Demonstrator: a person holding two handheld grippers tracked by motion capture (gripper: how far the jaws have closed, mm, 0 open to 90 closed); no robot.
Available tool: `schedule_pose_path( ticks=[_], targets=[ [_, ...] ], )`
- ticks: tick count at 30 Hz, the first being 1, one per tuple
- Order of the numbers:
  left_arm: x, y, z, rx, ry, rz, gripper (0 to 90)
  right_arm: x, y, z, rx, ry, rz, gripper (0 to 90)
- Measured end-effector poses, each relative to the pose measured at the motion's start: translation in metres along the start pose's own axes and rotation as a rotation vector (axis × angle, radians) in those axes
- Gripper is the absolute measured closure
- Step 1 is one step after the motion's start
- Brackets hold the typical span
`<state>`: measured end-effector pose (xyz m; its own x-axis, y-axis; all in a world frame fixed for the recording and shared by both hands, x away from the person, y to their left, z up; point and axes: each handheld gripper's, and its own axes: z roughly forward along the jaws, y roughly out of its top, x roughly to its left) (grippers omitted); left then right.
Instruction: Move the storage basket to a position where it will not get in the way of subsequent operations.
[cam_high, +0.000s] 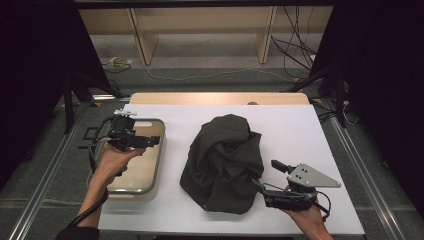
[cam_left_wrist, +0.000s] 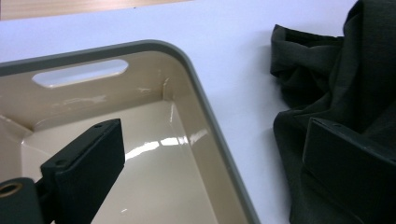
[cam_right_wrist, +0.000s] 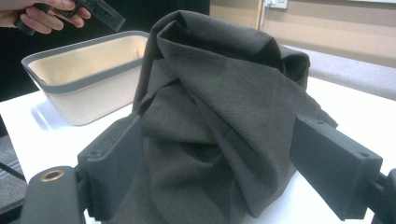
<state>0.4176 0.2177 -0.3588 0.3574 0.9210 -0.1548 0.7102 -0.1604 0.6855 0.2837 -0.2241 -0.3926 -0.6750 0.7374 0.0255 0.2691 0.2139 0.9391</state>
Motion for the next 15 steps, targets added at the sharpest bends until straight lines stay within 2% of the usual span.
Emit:
schedule_pose_path(
  ticks=[4,7,15],
  targets=[
    [-0.009,0.001,0.002,-0.001,-0.010,0.014,5.1,0.000,0.000,0.000,-0.001,0.003,-0.001,18.1],
    [-0.013,0.000,0.004,-0.002,-0.035,0.003,5.1,0.000,0.000,0.000,-0.003,0.002,0.000,18.1],
    [-0.022,0.000,0.004,-0.012,-0.066,0.013,5.1,-0.001,0.000,-0.001,-0.003,0.002,0.001,18.1]
  ],
)
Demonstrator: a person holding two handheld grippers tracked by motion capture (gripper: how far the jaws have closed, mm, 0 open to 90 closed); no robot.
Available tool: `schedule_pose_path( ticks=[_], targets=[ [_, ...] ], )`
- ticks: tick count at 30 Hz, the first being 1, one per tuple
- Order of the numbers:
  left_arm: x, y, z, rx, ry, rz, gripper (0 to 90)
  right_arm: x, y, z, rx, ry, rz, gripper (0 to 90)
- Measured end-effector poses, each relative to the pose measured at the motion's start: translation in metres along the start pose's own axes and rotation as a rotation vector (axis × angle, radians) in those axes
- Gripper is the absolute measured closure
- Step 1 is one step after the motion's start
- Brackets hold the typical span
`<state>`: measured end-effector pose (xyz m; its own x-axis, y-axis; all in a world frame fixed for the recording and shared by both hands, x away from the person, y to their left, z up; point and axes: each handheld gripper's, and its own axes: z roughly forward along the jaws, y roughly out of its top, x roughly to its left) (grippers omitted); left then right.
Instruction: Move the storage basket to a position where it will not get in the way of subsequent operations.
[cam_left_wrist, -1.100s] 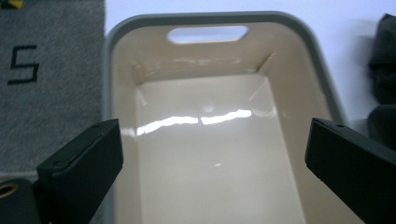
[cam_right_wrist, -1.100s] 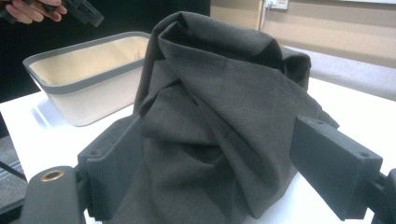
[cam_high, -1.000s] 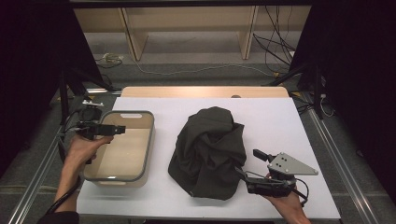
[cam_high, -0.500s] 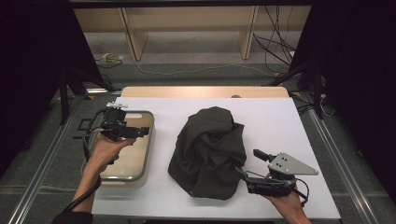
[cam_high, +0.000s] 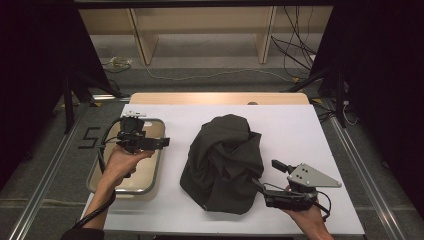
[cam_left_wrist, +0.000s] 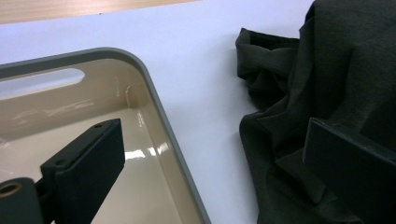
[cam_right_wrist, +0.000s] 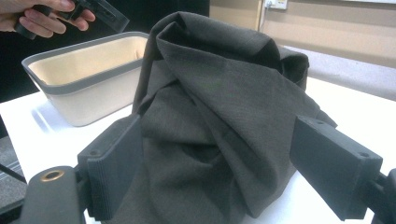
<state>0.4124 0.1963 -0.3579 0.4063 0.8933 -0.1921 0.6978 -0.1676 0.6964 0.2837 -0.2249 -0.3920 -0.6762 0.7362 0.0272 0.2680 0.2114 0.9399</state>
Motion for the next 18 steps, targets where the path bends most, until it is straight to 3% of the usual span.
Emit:
schedule_pose_path(
  ticks=[13,18],
  targets=[
    [-0.022,-0.001,0.001,-0.003,-0.031,0.045,4.1,0.000,0.000,0.000,-0.001,-0.001,-0.003,18.0],
    [-0.028,-0.002,0.003,-0.013,-0.044,0.042,3.0,0.000,0.000,0.000,-0.001,-0.002,-0.001,18.1]
  ],
)
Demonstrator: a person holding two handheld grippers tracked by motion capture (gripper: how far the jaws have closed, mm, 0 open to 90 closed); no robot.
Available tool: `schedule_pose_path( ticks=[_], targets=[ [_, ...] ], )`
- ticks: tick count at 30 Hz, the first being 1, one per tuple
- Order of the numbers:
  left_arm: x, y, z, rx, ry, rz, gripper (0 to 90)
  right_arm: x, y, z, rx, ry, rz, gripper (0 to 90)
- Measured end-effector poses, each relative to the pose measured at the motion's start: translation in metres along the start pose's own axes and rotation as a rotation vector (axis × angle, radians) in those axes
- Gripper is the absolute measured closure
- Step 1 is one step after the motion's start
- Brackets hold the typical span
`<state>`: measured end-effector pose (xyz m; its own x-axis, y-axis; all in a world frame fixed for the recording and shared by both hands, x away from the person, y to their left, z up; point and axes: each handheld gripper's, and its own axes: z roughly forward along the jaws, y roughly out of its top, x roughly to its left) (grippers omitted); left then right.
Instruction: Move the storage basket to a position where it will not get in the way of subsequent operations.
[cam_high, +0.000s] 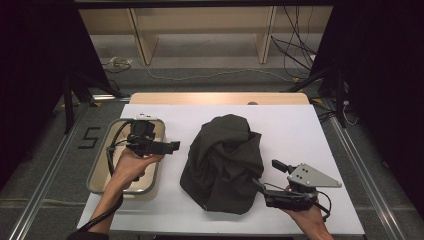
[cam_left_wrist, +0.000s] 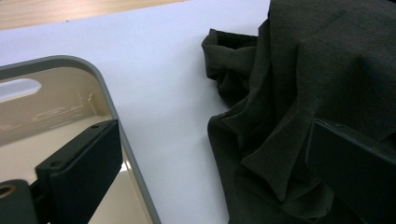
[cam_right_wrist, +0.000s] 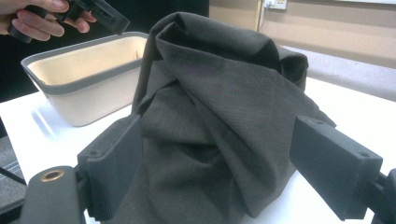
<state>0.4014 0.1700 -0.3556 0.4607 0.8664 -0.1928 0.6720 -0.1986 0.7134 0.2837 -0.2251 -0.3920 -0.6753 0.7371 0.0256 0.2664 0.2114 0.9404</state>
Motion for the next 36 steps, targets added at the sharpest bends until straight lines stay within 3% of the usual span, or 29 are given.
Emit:
schedule_pose_path(
  ticks=[23,36],
  targets=[
    [-0.026,-0.007,0.014,0.018,-0.066,0.052,2.9,-0.001,0.000,0.000,-0.002,0.002,0.008,18.1],
    [-0.038,-0.010,0.021,0.041,-0.070,0.086,3.1,-0.003,0.001,0.001,-0.001,-0.003,0.007,18.1]
  ],
)
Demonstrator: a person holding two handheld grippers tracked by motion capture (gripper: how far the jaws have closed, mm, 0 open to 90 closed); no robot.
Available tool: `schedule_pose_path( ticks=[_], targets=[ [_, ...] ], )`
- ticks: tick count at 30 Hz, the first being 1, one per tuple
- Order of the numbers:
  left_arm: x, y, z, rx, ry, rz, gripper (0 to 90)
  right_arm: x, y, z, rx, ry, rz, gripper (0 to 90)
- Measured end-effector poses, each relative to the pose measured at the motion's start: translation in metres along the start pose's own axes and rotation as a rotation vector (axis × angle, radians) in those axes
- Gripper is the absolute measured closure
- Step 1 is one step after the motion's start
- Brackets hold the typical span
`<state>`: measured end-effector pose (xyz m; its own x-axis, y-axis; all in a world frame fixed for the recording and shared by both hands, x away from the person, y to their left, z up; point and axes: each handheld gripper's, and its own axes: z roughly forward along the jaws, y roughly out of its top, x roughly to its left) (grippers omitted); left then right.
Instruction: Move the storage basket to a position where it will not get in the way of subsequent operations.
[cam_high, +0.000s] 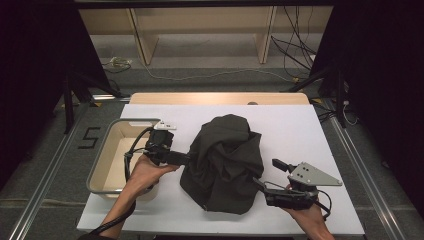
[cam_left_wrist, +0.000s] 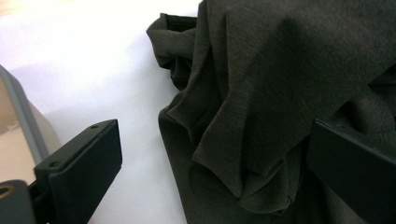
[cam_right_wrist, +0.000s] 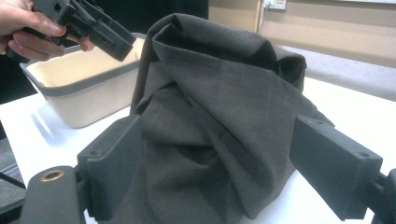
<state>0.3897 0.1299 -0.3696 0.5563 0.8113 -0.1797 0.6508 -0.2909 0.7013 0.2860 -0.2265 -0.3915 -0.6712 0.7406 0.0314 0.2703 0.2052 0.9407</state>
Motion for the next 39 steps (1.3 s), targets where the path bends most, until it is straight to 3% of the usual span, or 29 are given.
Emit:
schedule_pose_path(
  ticks=[17,39],
  targets=[
    [-0.018,0.004,0.016,0.017,-0.049,0.039,4.9,-0.007,0.000,0.000,0.012,-0.005,0.012,18.1],
    [-0.026,0.001,0.022,0.036,-0.029,0.085,8.3,-0.004,0.011,0.020,0.057,0.050,-0.016,18.0]
  ],
)
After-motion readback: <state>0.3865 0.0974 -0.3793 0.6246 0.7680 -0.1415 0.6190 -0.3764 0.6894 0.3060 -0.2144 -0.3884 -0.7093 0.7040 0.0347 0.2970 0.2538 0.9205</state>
